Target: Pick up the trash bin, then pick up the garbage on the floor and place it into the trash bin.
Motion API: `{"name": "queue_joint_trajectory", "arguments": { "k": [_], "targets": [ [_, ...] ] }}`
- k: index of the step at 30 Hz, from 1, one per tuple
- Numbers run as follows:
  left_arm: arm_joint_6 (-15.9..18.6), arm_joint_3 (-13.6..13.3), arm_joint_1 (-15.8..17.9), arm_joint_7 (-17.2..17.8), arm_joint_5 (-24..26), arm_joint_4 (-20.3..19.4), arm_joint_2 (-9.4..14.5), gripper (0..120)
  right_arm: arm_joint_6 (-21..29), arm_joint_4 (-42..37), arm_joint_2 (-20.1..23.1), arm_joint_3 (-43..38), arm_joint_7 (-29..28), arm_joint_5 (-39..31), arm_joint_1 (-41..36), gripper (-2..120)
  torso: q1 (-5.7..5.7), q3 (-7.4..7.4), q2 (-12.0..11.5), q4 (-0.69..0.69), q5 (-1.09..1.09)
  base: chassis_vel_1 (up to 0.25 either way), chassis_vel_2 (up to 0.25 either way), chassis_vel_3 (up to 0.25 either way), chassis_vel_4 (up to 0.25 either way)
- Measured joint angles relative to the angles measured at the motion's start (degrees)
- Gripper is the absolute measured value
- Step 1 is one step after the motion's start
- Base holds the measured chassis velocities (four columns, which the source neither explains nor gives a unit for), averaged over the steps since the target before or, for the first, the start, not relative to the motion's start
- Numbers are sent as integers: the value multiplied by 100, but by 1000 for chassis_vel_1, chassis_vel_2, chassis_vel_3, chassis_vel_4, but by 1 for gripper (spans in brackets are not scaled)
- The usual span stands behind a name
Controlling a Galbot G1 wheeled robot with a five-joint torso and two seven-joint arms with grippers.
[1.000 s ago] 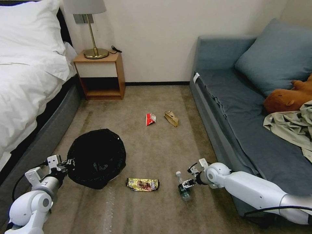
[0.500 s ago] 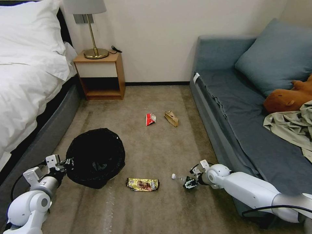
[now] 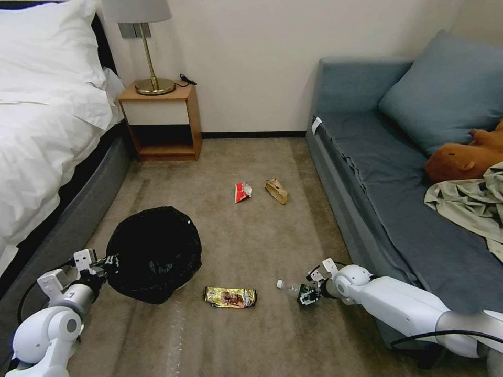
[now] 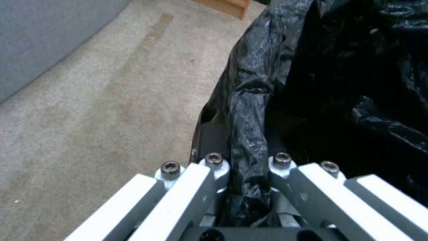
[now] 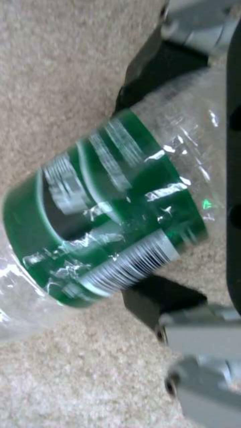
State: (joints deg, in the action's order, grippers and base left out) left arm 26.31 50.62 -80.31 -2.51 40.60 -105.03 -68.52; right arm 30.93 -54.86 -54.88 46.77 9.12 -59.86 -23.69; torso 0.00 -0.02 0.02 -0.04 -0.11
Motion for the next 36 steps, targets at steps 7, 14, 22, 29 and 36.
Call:
{"name": "queue_joint_trajectory", "arguments": {
  "k": [7,14,22,29,36],
  "targets": [
    [-3,19,-17,-23,7,-6,-12,4,-59,31,-43,34,14,30,9,54,0,0,1,-2,2,0,0,0,0],
    [-3,19,-15,-31,9,-18,-26,4,-80,4,-49,41,40,33,-13,42,0,1,0,5,11,0,0,0,0],
    [-5,11,-16,-32,18,-64,-24,4,-90,-132,14,15,69,16,-44,42,0,2,-3,8,17,0,0,0,0],
    [15,-76,102,1,49,-75,35,4,-67,-725,273,-195,-164,-146,3,26,0,3,-4,10,14,0,0,0,0],
    [39,-206,262,12,51,20,54,4,-19,-1420,581,-338,-558,-321,98,26,1,3,-4,4,14,0,0,0,0]
  ]
}}
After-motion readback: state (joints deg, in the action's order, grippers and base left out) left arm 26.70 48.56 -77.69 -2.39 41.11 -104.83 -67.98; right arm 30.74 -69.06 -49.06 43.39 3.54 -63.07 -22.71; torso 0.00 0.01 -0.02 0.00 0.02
